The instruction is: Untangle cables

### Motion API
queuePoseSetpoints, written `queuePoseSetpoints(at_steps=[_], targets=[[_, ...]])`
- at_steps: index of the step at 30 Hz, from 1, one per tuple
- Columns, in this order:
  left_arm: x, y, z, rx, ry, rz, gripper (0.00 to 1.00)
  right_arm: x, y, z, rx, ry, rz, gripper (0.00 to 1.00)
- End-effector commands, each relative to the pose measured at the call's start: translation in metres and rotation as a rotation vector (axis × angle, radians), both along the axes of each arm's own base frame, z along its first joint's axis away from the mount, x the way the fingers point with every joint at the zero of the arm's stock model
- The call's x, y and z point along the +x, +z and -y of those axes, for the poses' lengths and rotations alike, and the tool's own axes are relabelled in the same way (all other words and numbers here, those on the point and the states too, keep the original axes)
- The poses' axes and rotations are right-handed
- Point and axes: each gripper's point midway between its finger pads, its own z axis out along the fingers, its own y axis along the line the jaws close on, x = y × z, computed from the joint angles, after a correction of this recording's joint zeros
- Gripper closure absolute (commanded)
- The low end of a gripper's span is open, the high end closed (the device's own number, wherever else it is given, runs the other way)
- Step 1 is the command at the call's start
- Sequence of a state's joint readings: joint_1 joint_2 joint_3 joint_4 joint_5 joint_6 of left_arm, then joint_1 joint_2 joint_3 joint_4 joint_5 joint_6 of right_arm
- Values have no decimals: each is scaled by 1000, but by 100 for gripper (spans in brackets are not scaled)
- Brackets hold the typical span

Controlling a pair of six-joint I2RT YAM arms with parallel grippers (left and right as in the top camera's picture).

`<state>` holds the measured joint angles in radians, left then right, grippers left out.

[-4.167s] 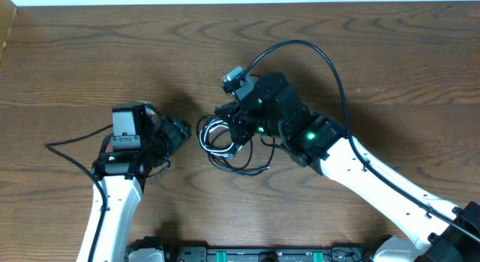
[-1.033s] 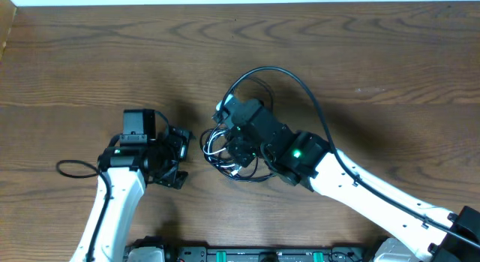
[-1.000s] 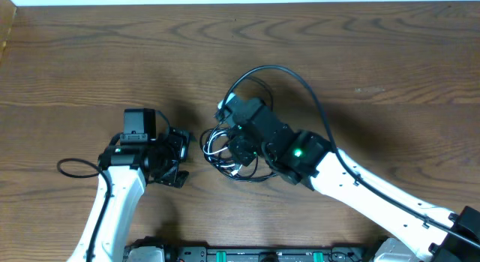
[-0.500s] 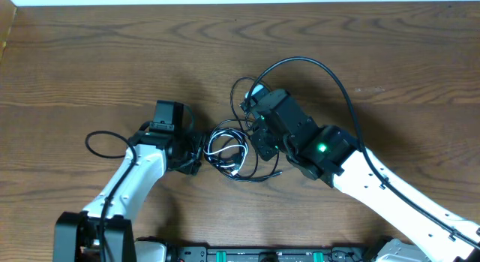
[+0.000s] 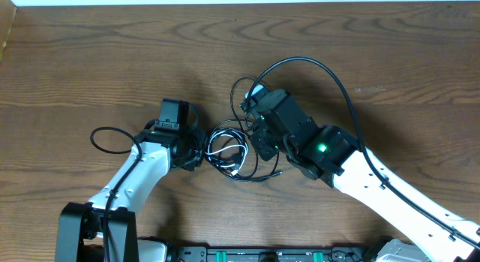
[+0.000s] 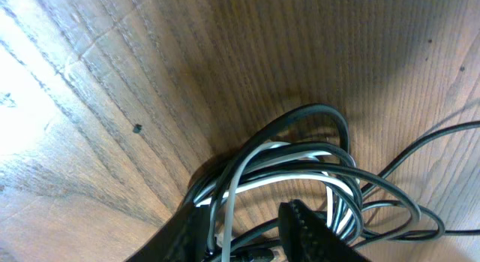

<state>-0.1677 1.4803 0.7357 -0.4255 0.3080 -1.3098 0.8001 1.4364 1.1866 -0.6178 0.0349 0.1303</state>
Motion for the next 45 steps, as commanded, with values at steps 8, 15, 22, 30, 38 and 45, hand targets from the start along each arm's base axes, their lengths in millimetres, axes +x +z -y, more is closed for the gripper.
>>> queuePoseSetpoints(at_steps=[8,15,22,30,38,45], targets=[[2,-1,-2,18,5,-2,70,3,11,3,21,-24,17,82],[2,-2,-1,31,-1,0,70,3,11,3,22,-24,16,82],[2,-4,-3,87,-13,12,70,2,10,4,17,-24,12,82],[3,-4,-7,111,-5,17,78,2,9,5,13,-24,9,83],[1,-4,-1,78,-13,9,79,2,9,5,14,-24,9,82],[-1,-3,4,54,-26,4,74,2,9,5,14,-24,9,82]])
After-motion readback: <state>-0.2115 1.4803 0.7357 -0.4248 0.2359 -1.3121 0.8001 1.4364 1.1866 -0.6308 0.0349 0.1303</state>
